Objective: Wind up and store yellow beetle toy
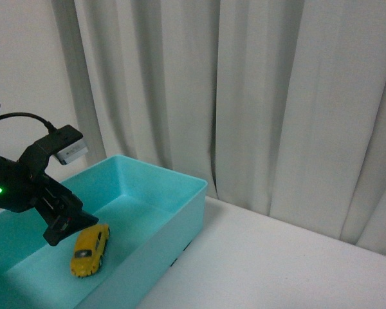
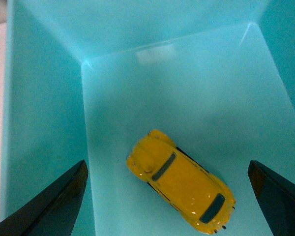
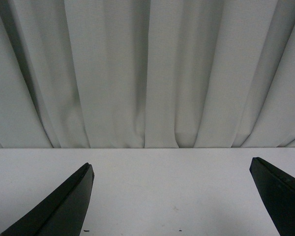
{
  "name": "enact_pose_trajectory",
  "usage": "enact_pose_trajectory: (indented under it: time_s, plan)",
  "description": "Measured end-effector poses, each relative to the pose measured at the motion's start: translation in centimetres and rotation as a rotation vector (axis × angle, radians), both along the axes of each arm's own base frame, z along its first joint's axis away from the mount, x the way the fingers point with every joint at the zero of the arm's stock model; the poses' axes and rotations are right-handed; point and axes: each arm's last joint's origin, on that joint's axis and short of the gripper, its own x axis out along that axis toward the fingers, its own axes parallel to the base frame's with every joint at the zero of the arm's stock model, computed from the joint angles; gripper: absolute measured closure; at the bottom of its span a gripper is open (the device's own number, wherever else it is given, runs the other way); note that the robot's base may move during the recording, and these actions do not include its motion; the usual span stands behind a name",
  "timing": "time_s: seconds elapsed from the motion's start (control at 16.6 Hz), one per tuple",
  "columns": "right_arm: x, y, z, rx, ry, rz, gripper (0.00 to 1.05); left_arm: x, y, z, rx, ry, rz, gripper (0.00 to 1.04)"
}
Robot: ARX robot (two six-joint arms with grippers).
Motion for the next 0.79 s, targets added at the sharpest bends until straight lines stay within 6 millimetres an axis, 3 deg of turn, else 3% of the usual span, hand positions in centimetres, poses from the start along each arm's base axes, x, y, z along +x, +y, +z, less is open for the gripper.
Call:
enact_pose_trajectory:
  time_s: [0.12, 0.3, 0.54, 0.6, 0.79]
  plan:
    - [0.0, 0.0, 0.0, 0.000, 0.000, 0.000, 0.07, -0.6, 0.5, 1.3, -0.008, -0.034, 0.008, 0.07]
    - [0.0, 0.0, 0.0, 0.000, 0.000, 0.000, 0.07, -2.1, 0.8, 5.2, -0.026, -0.148, -0.004, 0.07]
    - [0.0, 0.0, 0.0, 0.000, 0.000, 0.000, 0.07, -5.9, 0.0, 13.0, -0.098, -0.414, -0.029, 0.07]
    - [0.0, 0.0, 0.0, 0.000, 0.000, 0.000, 0.07, -6.9, -0.7, 13.9, 0.011, -0.601, -0.001, 0.19]
    - [0.0, 0.0, 0.0, 0.000, 0.000, 0.000, 0.07, -10.9, -5.9, 11.3, -0.174, -0.728, 0.087, 0.54]
